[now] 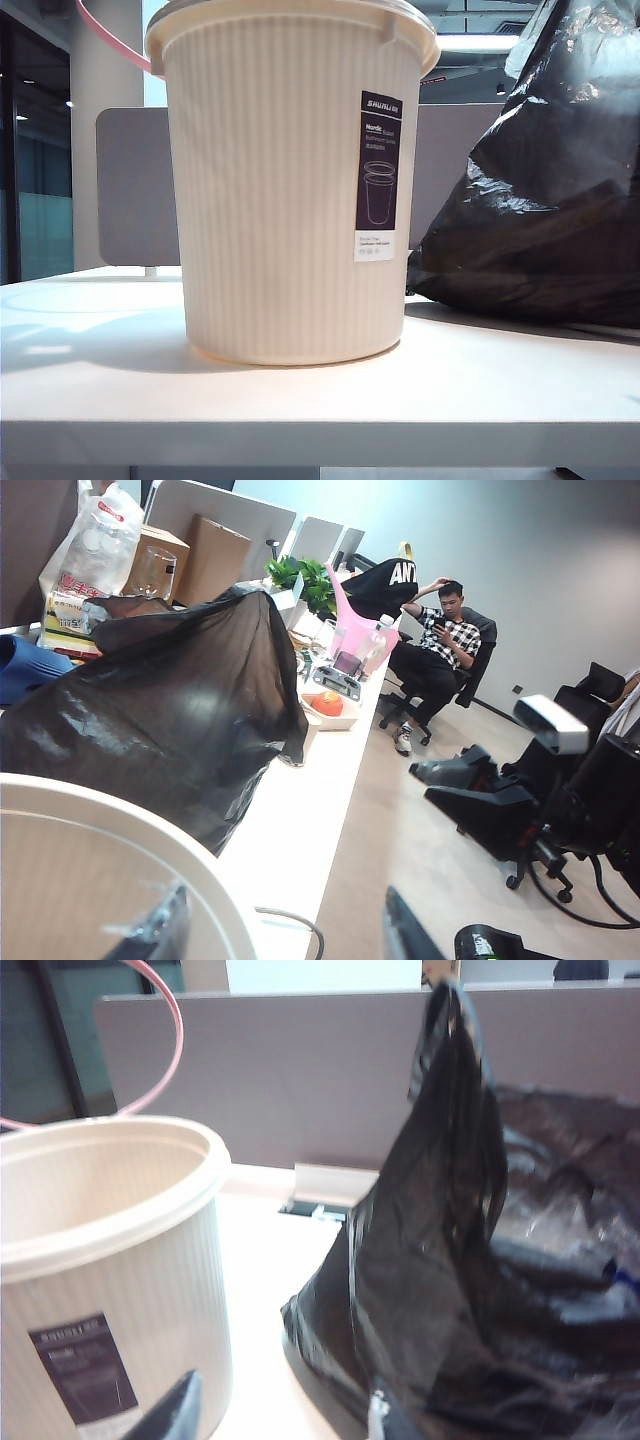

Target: Open the ring lid of the trash can, pull out the black garbage bag inside, and place it on the table.

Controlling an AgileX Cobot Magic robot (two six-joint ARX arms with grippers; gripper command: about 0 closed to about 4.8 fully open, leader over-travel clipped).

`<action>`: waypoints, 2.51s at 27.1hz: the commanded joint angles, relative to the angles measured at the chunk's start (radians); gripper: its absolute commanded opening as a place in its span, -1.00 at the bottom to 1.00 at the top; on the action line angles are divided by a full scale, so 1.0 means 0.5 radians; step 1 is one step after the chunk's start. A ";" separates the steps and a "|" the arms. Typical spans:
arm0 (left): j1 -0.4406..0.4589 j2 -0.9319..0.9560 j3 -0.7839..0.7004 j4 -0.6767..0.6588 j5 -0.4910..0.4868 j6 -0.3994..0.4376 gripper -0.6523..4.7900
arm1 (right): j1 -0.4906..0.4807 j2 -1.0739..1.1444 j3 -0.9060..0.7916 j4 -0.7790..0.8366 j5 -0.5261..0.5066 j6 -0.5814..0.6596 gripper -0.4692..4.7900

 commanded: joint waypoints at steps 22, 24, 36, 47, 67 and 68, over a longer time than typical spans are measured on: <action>-0.004 -0.008 0.006 -0.230 -0.056 0.271 0.15 | 0.002 0.011 -0.789 1.002 0.239 0.101 -0.67; -0.004 -0.008 0.006 -0.253 -0.057 0.296 0.15 | 0.002 0.011 -0.819 1.025 0.324 0.101 -0.67; -0.004 -0.008 0.006 -0.294 -0.056 0.332 0.15 | 0.002 0.011 -1.048 1.186 0.407 0.101 -0.83; -0.004 -0.123 0.007 -0.277 -0.146 0.334 0.15 | 0.002 0.011 -1.205 1.248 0.408 0.105 -0.83; -0.003 -1.439 0.007 -1.080 -0.958 0.784 0.10 | 0.002 0.011 -1.260 1.260 0.408 0.105 -0.83; -0.004 -1.515 0.007 -1.214 -1.066 0.864 0.01 | 0.002 0.011 -1.260 1.259 0.408 0.105 -0.83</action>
